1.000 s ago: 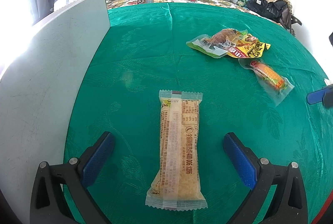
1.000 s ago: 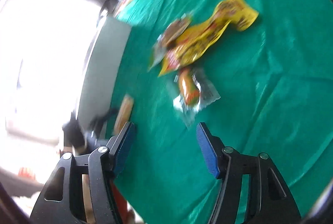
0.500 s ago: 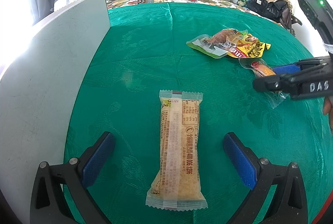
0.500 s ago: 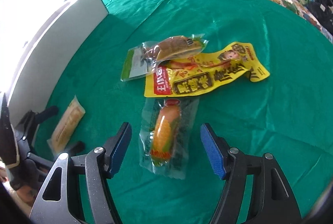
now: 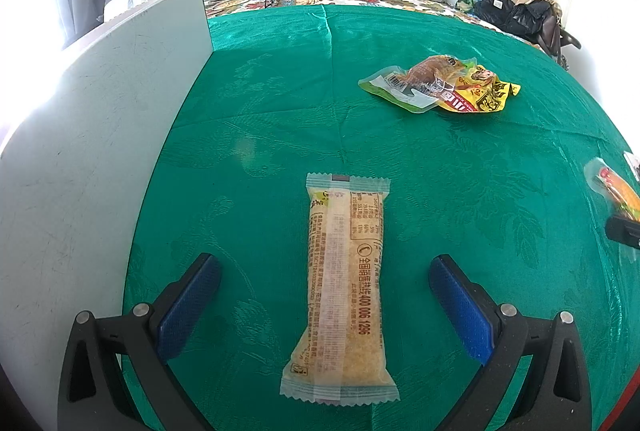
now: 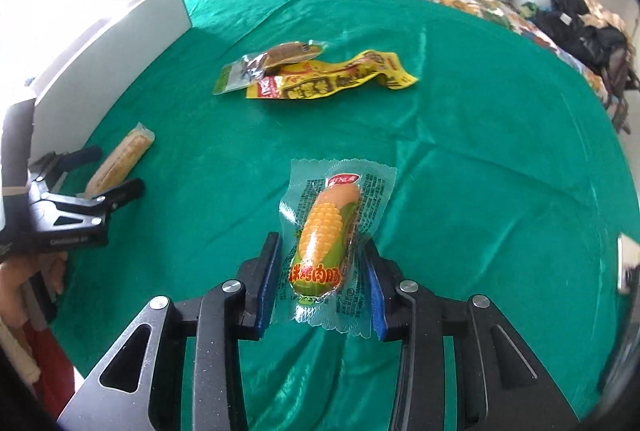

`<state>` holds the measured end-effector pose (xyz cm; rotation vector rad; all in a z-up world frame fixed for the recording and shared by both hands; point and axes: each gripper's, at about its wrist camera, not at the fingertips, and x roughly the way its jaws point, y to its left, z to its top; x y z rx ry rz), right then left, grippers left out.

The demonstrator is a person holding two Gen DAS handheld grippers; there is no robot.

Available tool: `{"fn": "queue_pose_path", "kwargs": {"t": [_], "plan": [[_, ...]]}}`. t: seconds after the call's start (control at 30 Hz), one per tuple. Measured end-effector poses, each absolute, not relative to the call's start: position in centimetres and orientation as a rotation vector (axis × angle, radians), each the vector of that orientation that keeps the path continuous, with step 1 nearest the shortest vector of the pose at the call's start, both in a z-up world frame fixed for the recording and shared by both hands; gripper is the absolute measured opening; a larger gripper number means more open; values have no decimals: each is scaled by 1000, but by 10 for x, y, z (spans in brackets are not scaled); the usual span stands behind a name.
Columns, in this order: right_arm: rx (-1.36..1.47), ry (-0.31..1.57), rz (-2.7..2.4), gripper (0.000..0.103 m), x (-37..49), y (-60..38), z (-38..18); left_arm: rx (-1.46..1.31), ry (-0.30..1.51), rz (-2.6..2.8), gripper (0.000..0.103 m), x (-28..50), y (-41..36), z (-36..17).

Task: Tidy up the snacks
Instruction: 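Lower the open right tool over the clear corn-shaped ice-cream packet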

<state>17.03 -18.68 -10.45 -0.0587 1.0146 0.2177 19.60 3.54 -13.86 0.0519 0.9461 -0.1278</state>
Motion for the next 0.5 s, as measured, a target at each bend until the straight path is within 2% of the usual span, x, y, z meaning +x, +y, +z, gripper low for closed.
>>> {"fn": "queue_pose_path", "kwargs": {"t": [0.13,0.37,0.5], "plan": [[-88,956,167,41,153,-184,-121,52,946,-128,103,196,36,-139],[-60,911,103,77,159,-195,-136,52,946,-128,103,196,35,-139],[-67,916,107,83,160,-195,-137,52,946,-128,103,196,35,-139]]}}
